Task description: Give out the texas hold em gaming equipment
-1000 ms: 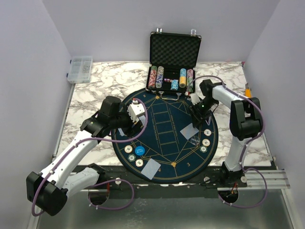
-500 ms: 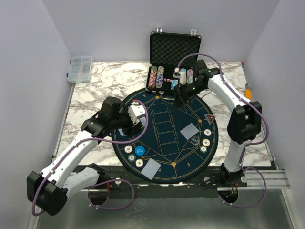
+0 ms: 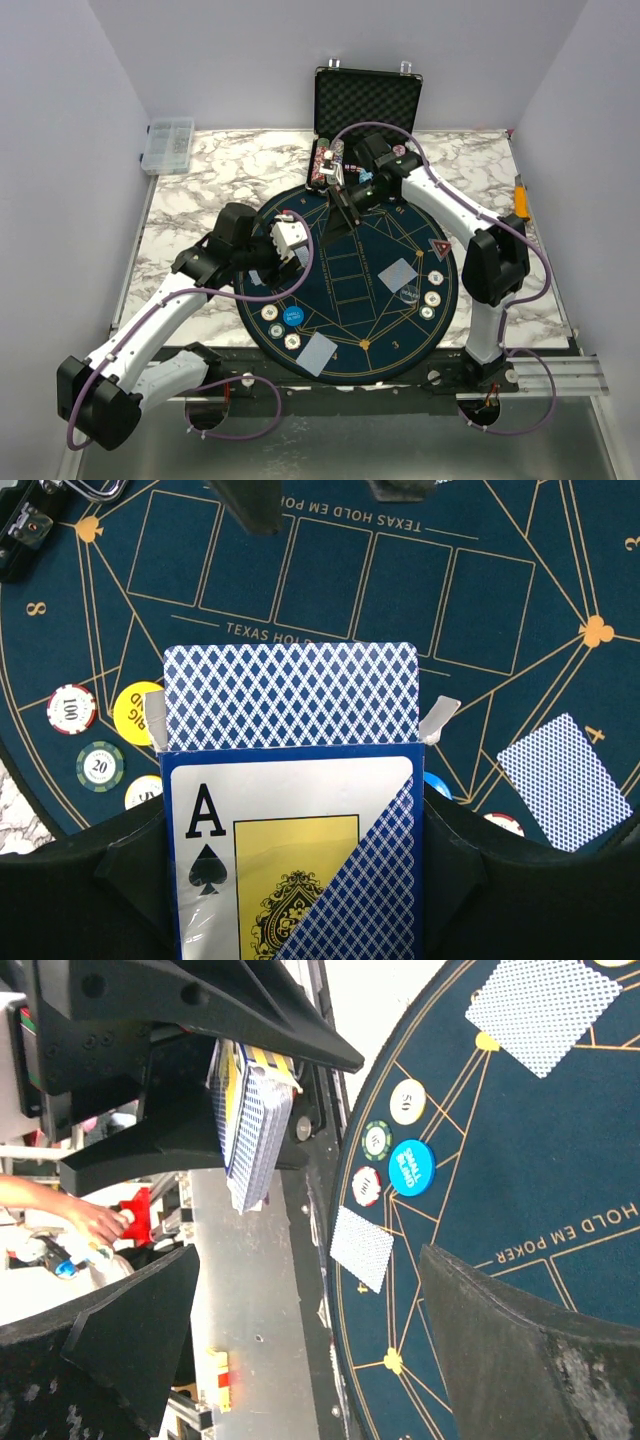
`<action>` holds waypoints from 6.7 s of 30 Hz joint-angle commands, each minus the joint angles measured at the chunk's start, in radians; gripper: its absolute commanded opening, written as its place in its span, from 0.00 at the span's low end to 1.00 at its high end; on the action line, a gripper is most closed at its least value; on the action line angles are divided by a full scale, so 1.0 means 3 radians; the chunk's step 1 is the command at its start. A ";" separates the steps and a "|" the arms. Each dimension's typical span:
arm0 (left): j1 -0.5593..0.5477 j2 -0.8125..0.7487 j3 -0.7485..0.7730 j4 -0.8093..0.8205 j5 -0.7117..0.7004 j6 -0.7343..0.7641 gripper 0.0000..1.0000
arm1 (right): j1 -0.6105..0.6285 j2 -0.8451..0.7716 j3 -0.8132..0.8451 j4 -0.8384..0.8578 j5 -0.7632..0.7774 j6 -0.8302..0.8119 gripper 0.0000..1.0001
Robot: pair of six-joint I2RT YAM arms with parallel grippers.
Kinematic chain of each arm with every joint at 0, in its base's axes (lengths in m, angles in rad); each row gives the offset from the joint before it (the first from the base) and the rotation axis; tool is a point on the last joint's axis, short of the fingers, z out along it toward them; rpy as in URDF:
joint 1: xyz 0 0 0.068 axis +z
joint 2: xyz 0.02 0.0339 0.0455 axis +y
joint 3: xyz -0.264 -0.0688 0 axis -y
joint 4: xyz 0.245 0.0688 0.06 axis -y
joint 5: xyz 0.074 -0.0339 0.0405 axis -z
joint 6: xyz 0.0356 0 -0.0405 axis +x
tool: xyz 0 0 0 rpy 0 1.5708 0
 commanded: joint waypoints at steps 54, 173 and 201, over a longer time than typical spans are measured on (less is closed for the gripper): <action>0.0026 -0.0148 -0.0085 0.0124 -0.0032 -0.0112 0.00 | -0.0030 -0.0098 -0.0161 0.0161 0.0085 0.0204 0.01; 0.0273 -0.0272 -0.0059 0.0002 0.0025 0.0204 0.00 | 0.0508 -0.0143 -0.0992 0.2339 0.0480 0.1718 0.72; 0.0273 -0.0250 -0.0120 0.0017 -0.0052 0.0169 0.00 | 0.0406 -0.0151 -0.0872 0.2345 0.0235 0.1795 0.43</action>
